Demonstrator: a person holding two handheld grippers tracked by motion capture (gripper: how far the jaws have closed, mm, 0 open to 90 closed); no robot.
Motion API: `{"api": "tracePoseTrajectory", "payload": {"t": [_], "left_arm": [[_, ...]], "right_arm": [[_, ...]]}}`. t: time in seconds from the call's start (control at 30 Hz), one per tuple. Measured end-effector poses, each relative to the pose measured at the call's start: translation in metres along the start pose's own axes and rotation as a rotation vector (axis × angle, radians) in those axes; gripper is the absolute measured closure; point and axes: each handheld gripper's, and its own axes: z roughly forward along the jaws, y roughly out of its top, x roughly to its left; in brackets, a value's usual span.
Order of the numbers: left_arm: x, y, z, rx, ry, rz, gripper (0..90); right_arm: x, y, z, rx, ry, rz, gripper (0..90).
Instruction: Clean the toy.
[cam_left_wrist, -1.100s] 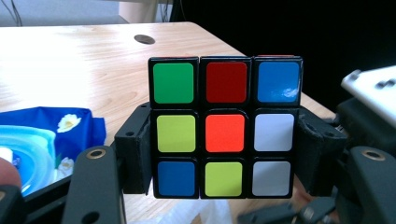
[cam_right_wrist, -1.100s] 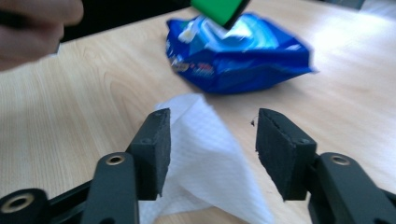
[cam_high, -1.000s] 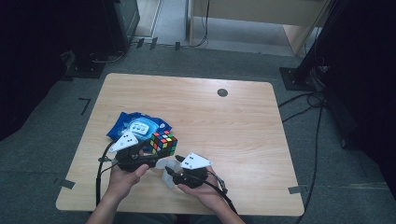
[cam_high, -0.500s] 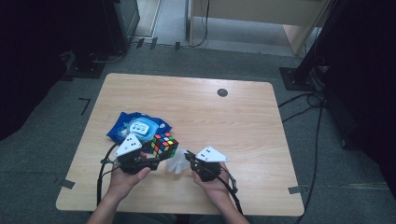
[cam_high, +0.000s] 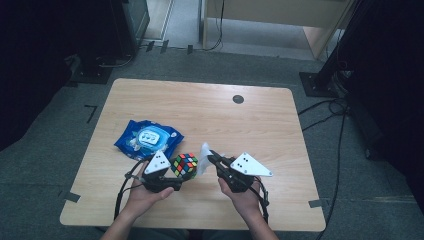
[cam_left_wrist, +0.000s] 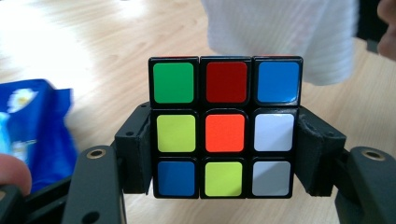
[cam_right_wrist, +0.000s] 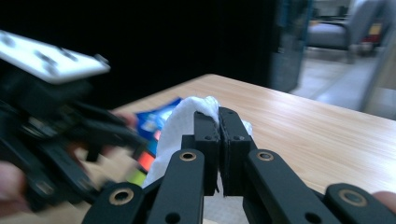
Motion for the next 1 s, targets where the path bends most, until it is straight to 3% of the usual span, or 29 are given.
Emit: {"api": "tracePoseTrajectory", "payload": {"t": [0.03, 0.1, 0.13, 0.27, 0.37, 0.5, 0.57, 0.63, 0.7, 0.73, 0.8, 0.97, 1.0], "left_arm": [[-0.003, 0.0, 0.002, 0.006, -0.004, 0.01, 34.2], [-0.008, 0.0, 0.005, 0.008, -0.014, 0.027, 34.2], [-0.01, 0.0, 0.006, 0.005, -0.022, 0.029, 34.3], [-0.015, 0.001, 0.005, -0.006, -0.034, 0.052, 34.2], [-0.016, 0.002, 0.003, -0.013, -0.027, 0.06, 34.2], [-0.017, 0.001, 0.002, -0.022, -0.018, 0.072, 34.2], [-0.017, 0.001, 0.002, -0.027, -0.014, 0.078, 34.2], [-0.018, 0.0, 0.002, -0.025, -0.006, 0.084, 34.2], [-0.018, 0.0, 0.003, -0.021, 0.002, 0.087, 34.2], [-0.019, 0.0, 0.003, -0.023, 0.002, 0.088, 34.2], [-0.02, 0.0, 0.003, -0.027, 0.0, 0.099, 34.3], [-0.025, 0.002, 0.002, -0.043, -0.008, 0.119, 34.3], [-0.024, 0.003, 0.0, -0.048, -0.011, 0.115, 34.3]], "right_arm": [[0.0, 0.0, 0.0, 0.0, 0.0, 0.0, 87.9], [0.003, 0.0, 0.003, 0.004, 0.05, 0.004, 87.4], [0.006, -0.003, 0.008, 0.032, 0.082, -0.017, 86.8], [0.01, -0.011, 0.016, 0.083, 0.12, -0.026, 84.2], [0.01, -0.015, 0.021, 0.104, 0.143, 0.003, 80.1], [0.005, -0.016, 0.022, 0.1, 0.138, 0.062, 68.8], [0.002, -0.018, 0.023, 0.099, 0.147, 0.115, 65.9], [-0.001, -0.02, 0.023, 0.096, 0.165, 0.155, 67.3], [-0.003, -0.022, 0.025, 0.101, 0.197, 0.201, 73.2], [-0.005, -0.024, 0.027, 0.101, 0.218, 0.249, 79.3], [-0.005, -0.025, 0.027, 0.1, 0.217, 0.257, 81.8], [-0.009, -0.027, 0.028, 0.116, 0.154, 0.254, 87.5], [-0.009, -0.028, 0.029, 0.134, 0.119, 0.236, 87.9]]}}
